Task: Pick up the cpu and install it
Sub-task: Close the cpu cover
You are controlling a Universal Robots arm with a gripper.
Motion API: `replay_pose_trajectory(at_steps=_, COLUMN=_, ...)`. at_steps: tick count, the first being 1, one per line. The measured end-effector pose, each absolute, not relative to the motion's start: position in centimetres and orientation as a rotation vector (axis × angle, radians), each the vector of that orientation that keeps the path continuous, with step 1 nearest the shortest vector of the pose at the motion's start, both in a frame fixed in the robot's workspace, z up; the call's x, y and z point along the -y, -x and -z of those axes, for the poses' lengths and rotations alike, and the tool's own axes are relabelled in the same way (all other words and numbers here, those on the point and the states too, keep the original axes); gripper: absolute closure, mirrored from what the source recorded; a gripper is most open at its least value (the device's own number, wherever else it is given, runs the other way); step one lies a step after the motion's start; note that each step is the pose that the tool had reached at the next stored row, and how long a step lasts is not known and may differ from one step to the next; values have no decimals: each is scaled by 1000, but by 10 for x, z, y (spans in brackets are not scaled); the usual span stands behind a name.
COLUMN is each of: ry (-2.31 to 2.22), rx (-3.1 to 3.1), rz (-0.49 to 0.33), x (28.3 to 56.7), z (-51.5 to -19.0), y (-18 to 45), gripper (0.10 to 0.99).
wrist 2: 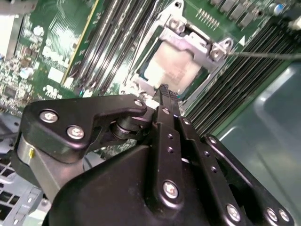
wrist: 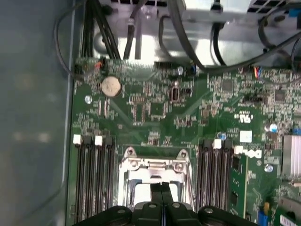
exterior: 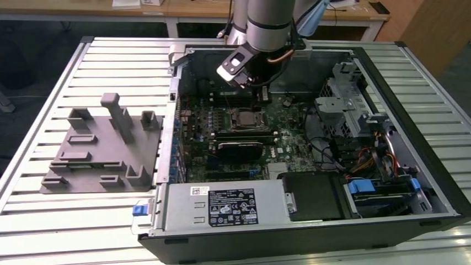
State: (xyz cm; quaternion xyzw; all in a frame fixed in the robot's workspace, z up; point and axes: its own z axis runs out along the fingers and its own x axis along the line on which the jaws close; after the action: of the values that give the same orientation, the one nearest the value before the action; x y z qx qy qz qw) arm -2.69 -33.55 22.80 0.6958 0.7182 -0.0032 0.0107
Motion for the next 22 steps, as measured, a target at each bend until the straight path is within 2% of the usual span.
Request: replay_pose_trajectory(at_steps=22, ry=-2036, rx=-2364, rz=8, x=335, z=-222, y=45, gripper=980)
